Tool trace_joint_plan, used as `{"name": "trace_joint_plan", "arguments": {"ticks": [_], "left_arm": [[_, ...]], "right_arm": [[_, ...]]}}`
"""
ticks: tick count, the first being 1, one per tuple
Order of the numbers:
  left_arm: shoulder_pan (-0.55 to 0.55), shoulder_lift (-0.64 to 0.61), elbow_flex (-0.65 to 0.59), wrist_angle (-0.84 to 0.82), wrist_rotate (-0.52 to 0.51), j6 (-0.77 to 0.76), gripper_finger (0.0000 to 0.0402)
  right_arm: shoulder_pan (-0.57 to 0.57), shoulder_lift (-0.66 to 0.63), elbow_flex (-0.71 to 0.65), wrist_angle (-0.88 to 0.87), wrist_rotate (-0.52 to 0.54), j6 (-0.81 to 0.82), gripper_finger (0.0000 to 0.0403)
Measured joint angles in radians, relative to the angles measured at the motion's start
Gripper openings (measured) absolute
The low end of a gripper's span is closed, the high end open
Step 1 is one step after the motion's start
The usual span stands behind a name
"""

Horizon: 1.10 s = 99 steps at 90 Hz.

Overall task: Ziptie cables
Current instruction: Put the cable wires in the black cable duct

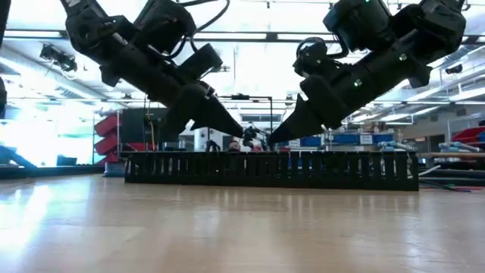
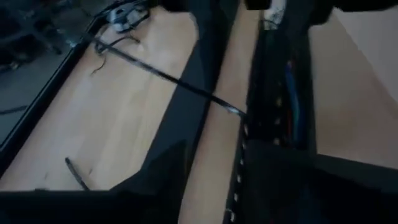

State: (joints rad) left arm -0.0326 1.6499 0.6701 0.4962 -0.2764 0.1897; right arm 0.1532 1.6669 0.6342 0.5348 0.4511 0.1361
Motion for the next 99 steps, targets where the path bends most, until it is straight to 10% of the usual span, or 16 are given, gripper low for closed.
{"name": "trace_joint_plan", "arguments": {"ticks": [50,99], "left_arm": [[-0.003,0.000,0.009,-0.053,-0.004,-0.014,0.0163],[0.000,0.000,0.009,-0.041,-0.004,0.015,0.0163]], "right_arm": [[0.015,0.170,0.093,0.046,0.026,-0.043,0.0184],[0.021,0.037,0.098,-0.162,0.046,-0.065,0.0185]]}}
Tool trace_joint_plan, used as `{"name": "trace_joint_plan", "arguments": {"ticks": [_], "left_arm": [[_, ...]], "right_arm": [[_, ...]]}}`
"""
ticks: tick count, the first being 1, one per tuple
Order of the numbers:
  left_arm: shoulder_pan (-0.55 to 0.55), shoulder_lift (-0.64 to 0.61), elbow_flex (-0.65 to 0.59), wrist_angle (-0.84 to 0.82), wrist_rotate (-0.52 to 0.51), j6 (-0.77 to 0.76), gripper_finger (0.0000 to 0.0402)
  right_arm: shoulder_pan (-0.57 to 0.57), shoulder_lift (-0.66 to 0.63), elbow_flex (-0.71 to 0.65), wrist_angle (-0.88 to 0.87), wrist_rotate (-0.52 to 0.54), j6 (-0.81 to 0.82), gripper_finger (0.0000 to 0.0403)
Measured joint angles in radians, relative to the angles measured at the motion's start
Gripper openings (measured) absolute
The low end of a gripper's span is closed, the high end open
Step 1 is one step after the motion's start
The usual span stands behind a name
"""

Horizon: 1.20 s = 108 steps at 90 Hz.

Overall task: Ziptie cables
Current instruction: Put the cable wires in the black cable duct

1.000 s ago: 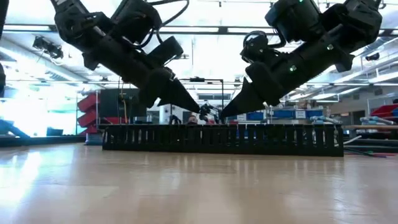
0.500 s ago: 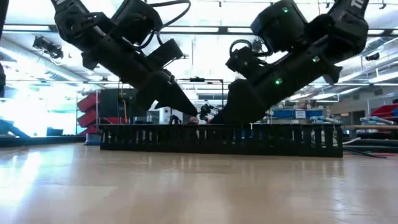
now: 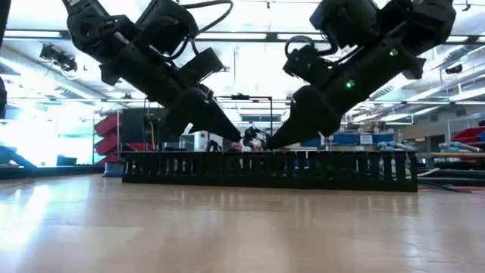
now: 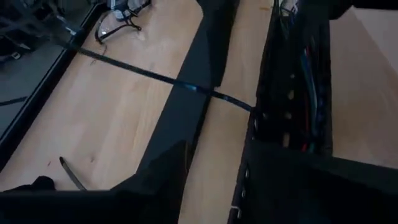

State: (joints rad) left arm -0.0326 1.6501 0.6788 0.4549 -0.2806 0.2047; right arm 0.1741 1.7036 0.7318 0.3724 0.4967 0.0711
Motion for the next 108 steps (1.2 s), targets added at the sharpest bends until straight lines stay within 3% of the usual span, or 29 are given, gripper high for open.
{"name": "trace_joint_plan", "arguments": {"ticks": [32,49,62,81,95,108], "left_arm": [[0.000,0.000,0.000,0.003,0.000,0.000,0.0163],[0.000,0.000,0.000,0.005,0.000,0.000,0.0163],[0.000,0.000,0.000,-0.003,0.002,0.000,0.0163],[0.000,0.000,0.000,-0.013,0.004,0.002,0.0163],[0.000,0.000,0.000,-0.009,0.004,0.015,0.0163],[0.000,0.000,0.000,0.008,0.004,0.030,0.0163]], "right_arm": [[0.000,0.012,0.005,0.007,-0.006,0.032,0.0185],[0.000,0.082,0.043,0.003,-0.028,0.048,0.0185],[0.000,0.153,0.132,-0.095,-0.025,0.065,0.0185],[0.001,0.145,0.206,-0.290,-0.025,0.060,0.0185],[-0.002,0.147,0.304,-0.515,-0.099,0.079,0.0185],[-0.006,0.143,0.352,-0.550,-0.148,0.064,0.0185]]}}
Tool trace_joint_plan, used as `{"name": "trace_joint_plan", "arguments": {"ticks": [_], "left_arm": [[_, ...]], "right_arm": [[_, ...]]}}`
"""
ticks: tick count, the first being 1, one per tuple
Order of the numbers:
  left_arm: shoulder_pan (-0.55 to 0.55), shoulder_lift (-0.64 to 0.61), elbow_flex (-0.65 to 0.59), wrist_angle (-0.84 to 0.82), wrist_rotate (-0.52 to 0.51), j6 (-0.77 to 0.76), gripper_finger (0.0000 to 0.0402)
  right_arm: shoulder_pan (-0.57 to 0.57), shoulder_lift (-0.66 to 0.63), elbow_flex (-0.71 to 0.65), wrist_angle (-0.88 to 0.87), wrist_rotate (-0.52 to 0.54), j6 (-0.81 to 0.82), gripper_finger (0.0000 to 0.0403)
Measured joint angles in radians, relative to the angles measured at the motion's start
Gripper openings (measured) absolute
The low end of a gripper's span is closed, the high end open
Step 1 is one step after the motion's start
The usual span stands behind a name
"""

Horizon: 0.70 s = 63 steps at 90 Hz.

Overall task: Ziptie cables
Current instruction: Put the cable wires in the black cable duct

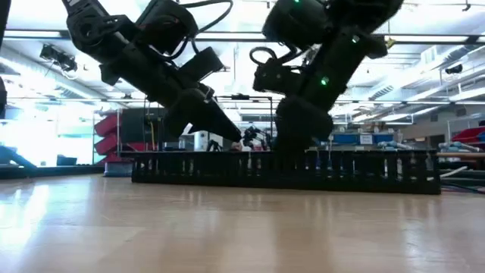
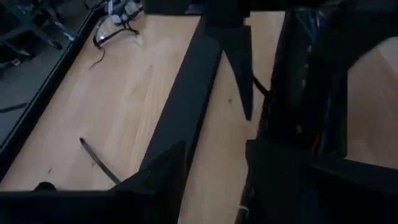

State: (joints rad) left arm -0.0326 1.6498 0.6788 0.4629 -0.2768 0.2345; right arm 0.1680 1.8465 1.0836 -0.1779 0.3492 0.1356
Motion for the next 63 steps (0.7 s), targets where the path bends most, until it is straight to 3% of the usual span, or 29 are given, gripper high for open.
{"name": "trace_joint_plan", "arguments": {"ticks": [33,52,63], "left_arm": [[0.000,0.000,0.000,-0.007,-0.025,0.003,0.0163],[0.000,0.000,0.000,-0.029,-0.026,0.002,0.0163],[0.000,0.000,0.000,-0.019,-0.026,-0.001,0.0163]], "right_arm": [[0.000,-0.133,0.047,-0.009,0.047,-0.056,0.0185],[-0.001,-0.193,0.047,-0.188,0.072,0.098,0.0185],[0.009,-0.179,0.037,-0.188,0.066,0.147,0.0185]]}}
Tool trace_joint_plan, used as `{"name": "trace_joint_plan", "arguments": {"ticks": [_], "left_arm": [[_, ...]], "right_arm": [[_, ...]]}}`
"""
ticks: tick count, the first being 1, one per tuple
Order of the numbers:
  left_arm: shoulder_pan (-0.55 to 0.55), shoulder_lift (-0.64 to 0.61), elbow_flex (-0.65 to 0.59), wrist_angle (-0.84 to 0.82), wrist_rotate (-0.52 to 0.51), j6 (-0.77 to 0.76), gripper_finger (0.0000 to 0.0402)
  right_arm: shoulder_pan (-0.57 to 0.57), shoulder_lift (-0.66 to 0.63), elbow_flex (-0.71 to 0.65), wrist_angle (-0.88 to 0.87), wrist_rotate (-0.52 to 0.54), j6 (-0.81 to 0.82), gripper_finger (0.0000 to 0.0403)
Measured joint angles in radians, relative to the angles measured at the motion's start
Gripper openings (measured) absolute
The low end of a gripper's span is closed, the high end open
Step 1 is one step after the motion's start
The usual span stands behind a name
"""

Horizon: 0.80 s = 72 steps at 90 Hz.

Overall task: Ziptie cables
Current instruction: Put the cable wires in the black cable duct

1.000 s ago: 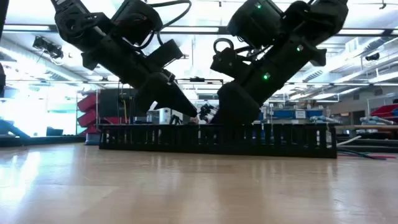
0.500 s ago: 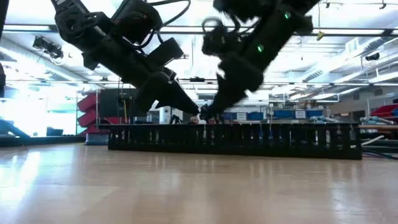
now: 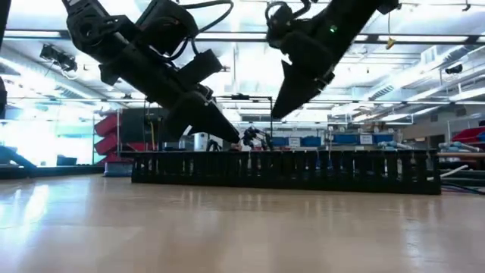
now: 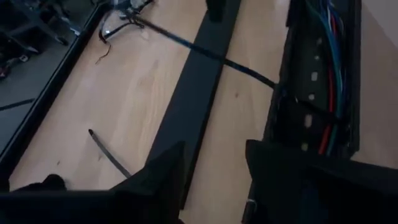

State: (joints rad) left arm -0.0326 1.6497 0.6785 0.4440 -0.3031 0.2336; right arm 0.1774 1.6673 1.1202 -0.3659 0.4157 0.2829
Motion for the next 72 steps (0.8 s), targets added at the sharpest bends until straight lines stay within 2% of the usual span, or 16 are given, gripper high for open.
{"name": "trace_joint_plan", "arguments": {"ticks": [44,72], "left_arm": [[0.000,0.000,0.000,0.016,0.000,-0.002,0.0163],[0.000,0.000,0.000,0.015,0.000,-0.001,0.0163]], "right_arm": [[0.033,0.119,-0.001,0.016,-0.014,0.118,0.0185],[0.033,0.131,-0.002,0.033,0.009,0.119,0.0185]]}}
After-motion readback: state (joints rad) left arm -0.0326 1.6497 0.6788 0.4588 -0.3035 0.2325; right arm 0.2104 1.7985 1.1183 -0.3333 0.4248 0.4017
